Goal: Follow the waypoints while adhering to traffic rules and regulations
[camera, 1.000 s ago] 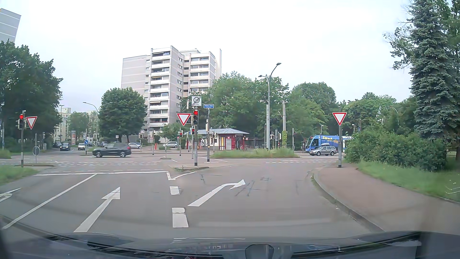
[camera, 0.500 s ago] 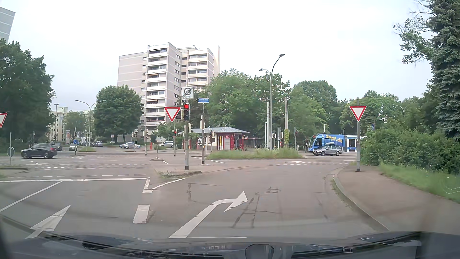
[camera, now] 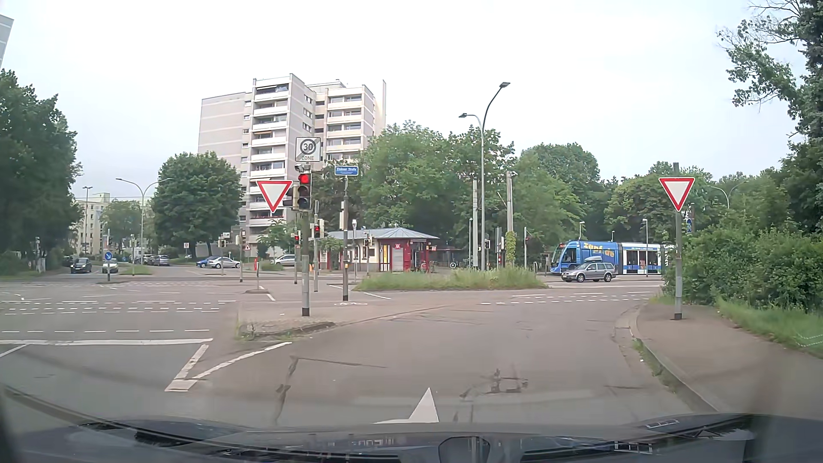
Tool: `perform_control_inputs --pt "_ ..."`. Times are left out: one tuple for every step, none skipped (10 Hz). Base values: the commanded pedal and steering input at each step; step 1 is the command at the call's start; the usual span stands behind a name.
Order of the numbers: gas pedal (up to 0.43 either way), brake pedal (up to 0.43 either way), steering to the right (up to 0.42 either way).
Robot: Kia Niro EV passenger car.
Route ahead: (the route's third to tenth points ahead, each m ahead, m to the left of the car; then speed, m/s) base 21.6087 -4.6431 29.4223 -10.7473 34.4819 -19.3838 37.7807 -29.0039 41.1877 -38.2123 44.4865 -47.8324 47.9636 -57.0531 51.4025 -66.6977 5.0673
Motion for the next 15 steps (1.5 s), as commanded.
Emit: perform_control_inputs --pt "0.0 0.152 0.063" --pt "0.0 0.152 0.069" --pt "0.0 0.146 0.076" --pt "0.0 0.134 0.081" --pt "0.0 0.122 0.086" --pt "0.0 0.116 0.09" --pt "0.0 0.104 0.097" --pt "0.0 0.104 0.105" --pt "0.0 0.104 0.111" --pt "0.0 0.104 0.118" --pt "0.0 0.098 0.122" --pt "0.0 0.085 0.126" --pt "0.0 0.073 0.131" --pt "0.0 0.061 0.137" --pt "0.0 0.055 0.142"
